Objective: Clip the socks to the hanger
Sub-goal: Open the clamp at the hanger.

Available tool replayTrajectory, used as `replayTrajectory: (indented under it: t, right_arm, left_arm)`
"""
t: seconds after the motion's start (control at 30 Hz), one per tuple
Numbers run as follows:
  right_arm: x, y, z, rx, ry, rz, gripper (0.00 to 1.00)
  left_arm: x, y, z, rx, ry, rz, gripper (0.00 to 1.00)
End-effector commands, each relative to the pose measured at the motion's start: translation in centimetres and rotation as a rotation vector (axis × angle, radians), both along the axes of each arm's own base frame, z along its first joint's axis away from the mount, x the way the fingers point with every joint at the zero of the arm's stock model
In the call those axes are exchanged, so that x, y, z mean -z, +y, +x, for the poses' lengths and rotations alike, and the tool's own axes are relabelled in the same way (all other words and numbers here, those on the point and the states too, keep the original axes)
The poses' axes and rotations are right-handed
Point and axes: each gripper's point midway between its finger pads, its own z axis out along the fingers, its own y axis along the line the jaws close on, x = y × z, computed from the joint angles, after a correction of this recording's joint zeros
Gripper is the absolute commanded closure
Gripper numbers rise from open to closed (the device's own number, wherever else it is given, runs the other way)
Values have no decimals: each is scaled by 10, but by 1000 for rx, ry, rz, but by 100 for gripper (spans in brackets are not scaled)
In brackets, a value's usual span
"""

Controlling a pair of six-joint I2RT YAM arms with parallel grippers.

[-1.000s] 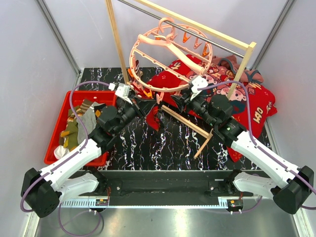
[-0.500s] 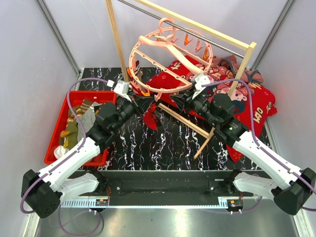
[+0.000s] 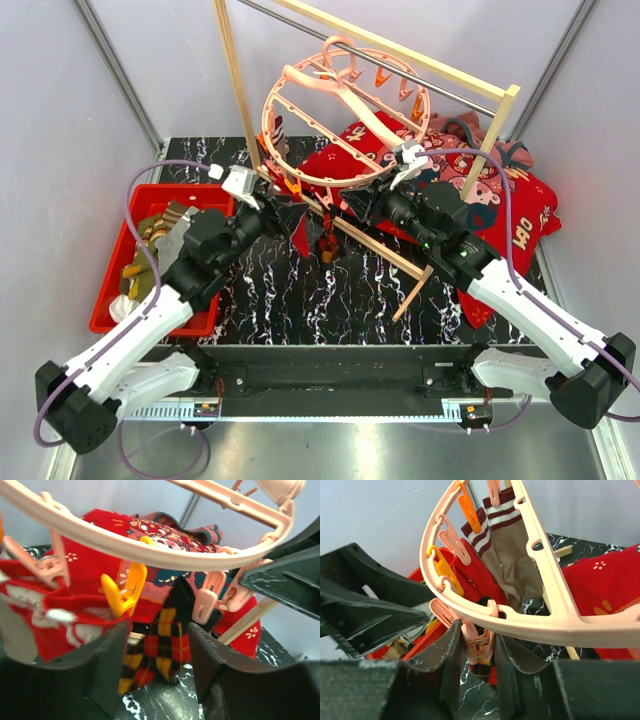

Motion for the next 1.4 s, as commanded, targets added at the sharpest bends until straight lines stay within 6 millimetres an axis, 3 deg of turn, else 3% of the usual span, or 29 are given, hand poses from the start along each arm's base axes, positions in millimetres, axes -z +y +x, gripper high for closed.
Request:
replayTrajectory:
  t: [0.0,0.07,0.1,0.17,0.27,0.47,0.73,1.0,1.23,1.37]
  right_arm:
    - [-18,-3,3,32,25,67,100]
    - [-17,-3,4,35,30,66,100]
    - [-16,-3,5,37,32,64,100]
    - [-16,-2,5,34,31,60,100]
    - [-16,-2,5,32,28,57,100]
    - [-19,-3,4,32,12,51,100]
    - [-14,-7,5,45,-4,24,100]
    - [-15,-10,4,52,-28,7,100]
    - [-18,-9,4,40,-47,-4,100]
    - [-17,-9,5,39,-57,-20,100]
  left_arm:
    - [-39,33,-3,-129,-84,18,28]
    - [-46,55,1,-238,-83,45,19]
    - [-35,65,1,-276,-40,93,11]
    - [-40,86,3,-377,-23,130,6]
    - [-24,115,3,-489,51,239,1]
    - [0,156,9,-623,146,345,1]
    - [32,220,34,-825,323,438,1]
    - [69,274,54,-959,506,402,3]
    - [122,303,67,-999,682,386,7]
    - [140,313,74,-1000,745,378,14]
